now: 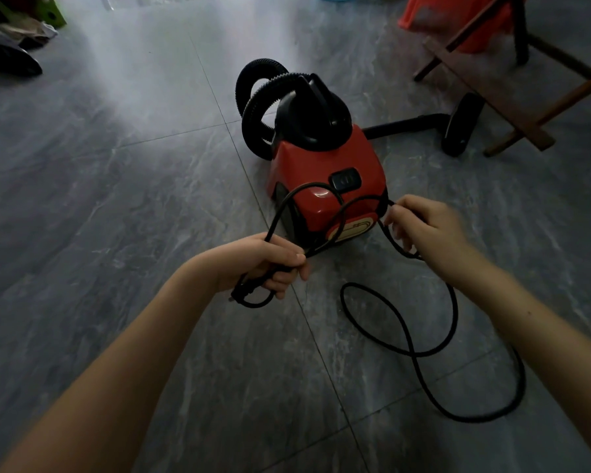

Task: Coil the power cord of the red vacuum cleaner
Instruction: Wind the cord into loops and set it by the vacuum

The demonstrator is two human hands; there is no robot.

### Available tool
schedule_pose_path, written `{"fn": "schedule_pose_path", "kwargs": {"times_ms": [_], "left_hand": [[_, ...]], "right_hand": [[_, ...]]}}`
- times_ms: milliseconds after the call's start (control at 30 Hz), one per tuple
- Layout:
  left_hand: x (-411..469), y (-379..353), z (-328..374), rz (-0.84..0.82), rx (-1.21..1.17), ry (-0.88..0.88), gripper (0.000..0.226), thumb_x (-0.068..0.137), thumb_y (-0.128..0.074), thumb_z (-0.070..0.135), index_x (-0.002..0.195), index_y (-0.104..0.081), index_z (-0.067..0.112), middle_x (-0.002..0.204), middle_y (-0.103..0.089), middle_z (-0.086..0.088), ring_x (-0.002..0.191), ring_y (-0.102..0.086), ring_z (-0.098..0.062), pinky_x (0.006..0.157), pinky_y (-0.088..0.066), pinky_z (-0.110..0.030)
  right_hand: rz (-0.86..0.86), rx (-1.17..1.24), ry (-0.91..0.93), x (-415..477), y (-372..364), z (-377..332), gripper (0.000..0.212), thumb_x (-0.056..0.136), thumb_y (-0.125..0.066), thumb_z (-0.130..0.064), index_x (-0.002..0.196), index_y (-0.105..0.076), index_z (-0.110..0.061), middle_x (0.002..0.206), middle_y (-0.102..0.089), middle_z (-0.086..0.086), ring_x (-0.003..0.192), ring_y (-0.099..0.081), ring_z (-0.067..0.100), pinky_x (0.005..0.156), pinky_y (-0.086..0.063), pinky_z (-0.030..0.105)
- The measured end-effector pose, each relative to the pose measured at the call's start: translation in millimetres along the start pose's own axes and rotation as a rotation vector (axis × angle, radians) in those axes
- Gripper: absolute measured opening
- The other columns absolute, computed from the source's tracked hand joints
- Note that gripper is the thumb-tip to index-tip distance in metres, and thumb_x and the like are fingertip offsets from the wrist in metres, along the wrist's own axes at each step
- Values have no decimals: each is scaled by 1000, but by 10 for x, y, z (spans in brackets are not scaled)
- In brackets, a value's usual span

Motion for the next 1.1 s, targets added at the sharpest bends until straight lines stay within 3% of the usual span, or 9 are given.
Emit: {"fn": "schedule_pose_path", "kwargs": {"times_ms": [67,133,300,567,700,900,967,1100], "left_hand": [[-10,56,-8,22,60,17,22,96,-51,17,87,-66,2,61,-42,-4,55,-39,-17,65,-47,-30],[-1,45,4,13,116,37,22,93,-54,19,87,-66,2,60,-43,-3,53,-41,-16,66,-47,-31],[67,-99,106,-33,162,38,22,98,-52,13,88,-67,1,58,-44,-2,53,-42,-14,65,-48,-29],[88,-127,109,-63,144,37,23,98,-51,15,94,-70,2,60,-51,-2,54,-48,-14,67,-51,-30],[99,-44,123,8,185,33,22,96,-58,16,105,-73,3,70,-63,-6,63,-61,-17,67,-54,-26],[80,65,197,148,199,-26,14,88,-70,13,100,-74,8,90,-76,-14,77,-73,-19,74,-56,-25],[70,134,226,202,237,-51,18,85,-74,19,101,-75,11,93,-77,-13,84,-74,-22,80,-58,-28],[20,293,237,319,220,-85,15,85,-73,24,99,-76,17,91,-78,-3,86,-73,-15,82,-58,-27]], "right_hand": [[-73,12,15,-32,9,-45,15,98,-52,-12,99,-67,-12,74,-64,10,60,-58,13,58,-50,27],[-180,27,19,-66,-64,-104,21,95,-60,-14,115,-62,-18,77,-68,4,64,-62,9,64,-54,27],[-471,88,-58,-182,-514,-172,22,88,-69,-23,110,-69,-19,70,-71,-3,56,-58,5,51,-44,19],[-429,212,-112,-206,-540,-131,9,88,-68,-14,94,-74,-10,62,-67,-4,53,-53,6,48,-41,17],[-427,255,-147,-206,-543,-75,11,89,-67,-10,95,-74,-4,60,-67,-6,53,-54,4,51,-42,15],[-414,288,-159,-185,-523,1,13,86,-69,-13,94,-75,-4,59,-66,-5,56,-55,4,55,-44,15],[-398,303,-173,-174,-503,25,17,83,-70,-19,93,-76,-7,62,-66,3,57,-55,5,55,-44,15],[-383,300,-154,-166,-457,44,20,79,-71,-23,92,-77,-9,80,-61,38,65,-54,19,56,-45,16]]}}
Point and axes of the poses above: each hand's wrist, its own x-axis towards the middle knuckle, its own y-axis out of the back of the hand, z = x × y, the point moved 9 cm from there along x, towards the middle knuckle
